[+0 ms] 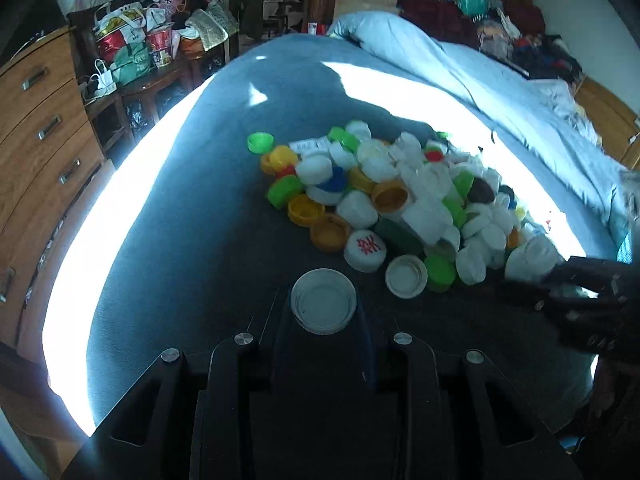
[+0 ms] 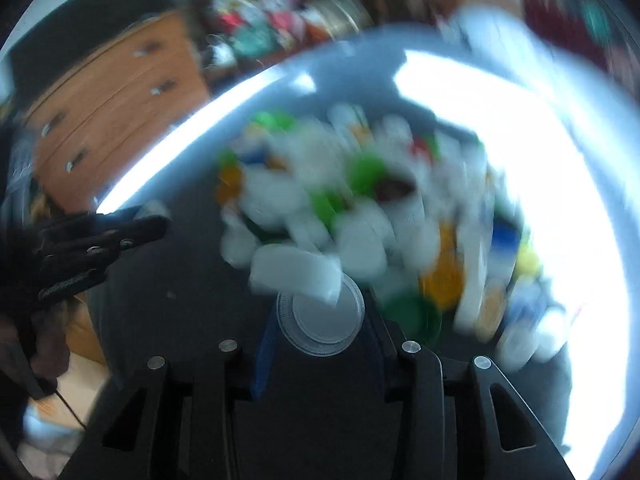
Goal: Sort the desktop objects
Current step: 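Carry the held white caps in both grippers over the blue basket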
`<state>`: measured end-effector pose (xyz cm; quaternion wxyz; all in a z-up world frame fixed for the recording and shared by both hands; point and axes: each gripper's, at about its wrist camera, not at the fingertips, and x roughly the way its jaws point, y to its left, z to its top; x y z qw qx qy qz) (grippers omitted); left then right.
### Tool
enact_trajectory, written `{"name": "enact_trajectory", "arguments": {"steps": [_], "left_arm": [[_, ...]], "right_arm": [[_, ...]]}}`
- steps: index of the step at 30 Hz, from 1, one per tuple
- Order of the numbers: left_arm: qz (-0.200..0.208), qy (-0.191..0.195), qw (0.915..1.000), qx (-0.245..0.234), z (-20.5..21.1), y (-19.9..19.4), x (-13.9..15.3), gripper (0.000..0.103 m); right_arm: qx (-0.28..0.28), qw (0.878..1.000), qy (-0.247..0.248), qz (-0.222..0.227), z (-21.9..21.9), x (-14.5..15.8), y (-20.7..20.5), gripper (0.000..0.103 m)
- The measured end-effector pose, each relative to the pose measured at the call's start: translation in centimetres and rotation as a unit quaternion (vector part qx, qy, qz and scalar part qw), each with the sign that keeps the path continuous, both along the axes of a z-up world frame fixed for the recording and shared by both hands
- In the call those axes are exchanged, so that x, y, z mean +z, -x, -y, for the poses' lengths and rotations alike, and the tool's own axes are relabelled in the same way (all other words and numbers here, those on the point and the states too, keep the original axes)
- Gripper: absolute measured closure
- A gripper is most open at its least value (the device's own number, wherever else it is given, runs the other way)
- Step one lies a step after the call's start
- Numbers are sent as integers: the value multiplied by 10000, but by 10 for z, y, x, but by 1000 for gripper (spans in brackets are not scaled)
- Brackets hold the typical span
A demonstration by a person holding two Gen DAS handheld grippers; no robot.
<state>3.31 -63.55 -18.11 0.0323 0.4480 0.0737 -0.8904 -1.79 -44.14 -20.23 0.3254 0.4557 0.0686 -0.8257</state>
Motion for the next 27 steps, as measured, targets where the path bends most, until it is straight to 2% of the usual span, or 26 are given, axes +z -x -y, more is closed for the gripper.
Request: {"name": "enact_trajectory", "arguments": {"steps": [3,7,9,10,12,13,14,15,16,19,24,27], "left_arm": [[-45,-147,9999,-26,-3,-1,3,77],[-71,-156,9999,7,-6,1,7,77],[-128,-77,9999,36,-6,1,12,77],[-163,-70,9998,36,-6,1,16,77],[-157,-31,9999,-3,-6,1,19,77],[-124,-4,9999,-13,-6,3,19,77],[-80,-16,10000,-19,-6,5,18,77],[-39,6,10000,-13,-6,7,16,77],[-27,47,10000,-15,-8,8,16,77],[-47,14,10000,-61,-9,5,17,77],[91,-54,9999,-20,-12,10,9,77],[-17,-168,9997,-174,-21,6,18,77]], "right_arm": [[386,9983,221,-367,4,24,-14,60],[394,9975,344,-472,4,30,-14,60],[385,9949,806,-476,-5,37,-17,60],[312,9899,1257,-569,-15,49,-19,60],[280,9710,2350,-328,-29,60,-20,60],[120,9706,2402,-48,-33,48,-8,60],[-246,9703,2289,746,-35,16,14,60],[-519,9608,2447,1196,-42,-1,25,60],[-585,9559,2601,1231,-47,-3,25,60],[-170,9632,2500,970,-38,16,14,60],[-333,9636,2385,1161,-39,12,19,60],[-406,9835,1595,754,-44,22,6,60]]}}
